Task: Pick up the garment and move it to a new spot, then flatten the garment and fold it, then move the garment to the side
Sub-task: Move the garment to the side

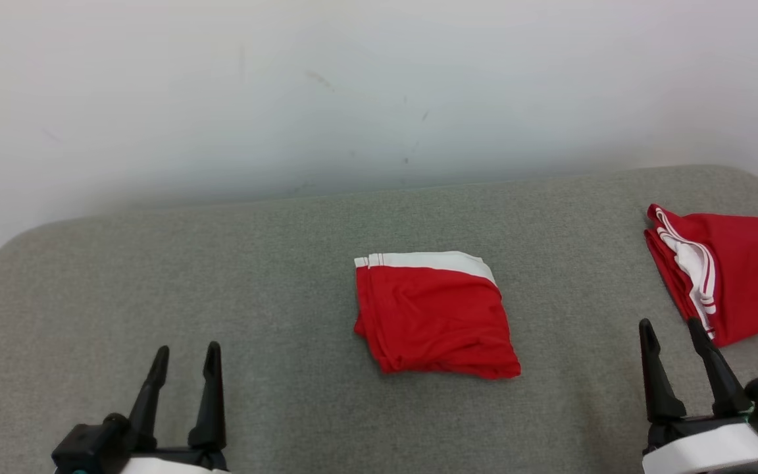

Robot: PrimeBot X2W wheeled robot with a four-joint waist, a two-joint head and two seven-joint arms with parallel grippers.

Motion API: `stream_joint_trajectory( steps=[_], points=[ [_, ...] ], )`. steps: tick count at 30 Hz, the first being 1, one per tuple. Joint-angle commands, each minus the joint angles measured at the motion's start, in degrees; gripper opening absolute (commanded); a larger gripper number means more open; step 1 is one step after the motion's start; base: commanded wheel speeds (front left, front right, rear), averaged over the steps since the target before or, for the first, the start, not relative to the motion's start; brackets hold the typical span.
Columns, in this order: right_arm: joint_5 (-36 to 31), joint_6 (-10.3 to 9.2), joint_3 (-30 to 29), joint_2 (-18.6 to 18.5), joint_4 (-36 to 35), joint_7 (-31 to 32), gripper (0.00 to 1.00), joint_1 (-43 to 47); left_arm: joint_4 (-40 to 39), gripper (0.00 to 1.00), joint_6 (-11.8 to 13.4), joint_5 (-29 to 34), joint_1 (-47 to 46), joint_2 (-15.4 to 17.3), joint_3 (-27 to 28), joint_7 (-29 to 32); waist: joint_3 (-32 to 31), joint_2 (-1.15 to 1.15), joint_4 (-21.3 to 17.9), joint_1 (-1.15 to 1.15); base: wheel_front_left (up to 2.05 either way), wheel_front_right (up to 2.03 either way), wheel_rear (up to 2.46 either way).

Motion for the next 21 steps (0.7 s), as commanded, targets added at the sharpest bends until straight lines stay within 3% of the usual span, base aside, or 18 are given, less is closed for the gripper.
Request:
stream_joint_trajectory(
  steps=[1, 11, 21],
  points=[
    [-0.47, 0.02, 0.95, 0.14, 2.33, -0.32, 1.0, -2.7, 0.31, 1.0, -0.32, 0.33, -0.24, 0.0, -0.07, 0.02, 0.25, 0.0, 0.65, 0.0, 0.0, 0.0, 0.0],
    [7.01, 0.02, 5.14, 2.43, 27.4, 1.22, 1.0, -19.56, 1.82, 1.0, -1.07, -0.26, -2.56, -0.15, -1.91, 0.02, 2.37, 0.0, 7.34, 0.0, 0.0, 0.0, 0.0],
    [10.81, 0.01, 8.55, 3.11, 49.82, 8.56, 1.0, -32.33, 2.83, 1.0, -1.5, -1.09, -4.62, -0.2, -3.53, 0.02, 4.42, 0.0, 13.86, 0.0, 0.0, 0.0, 0.0]
  ],
)
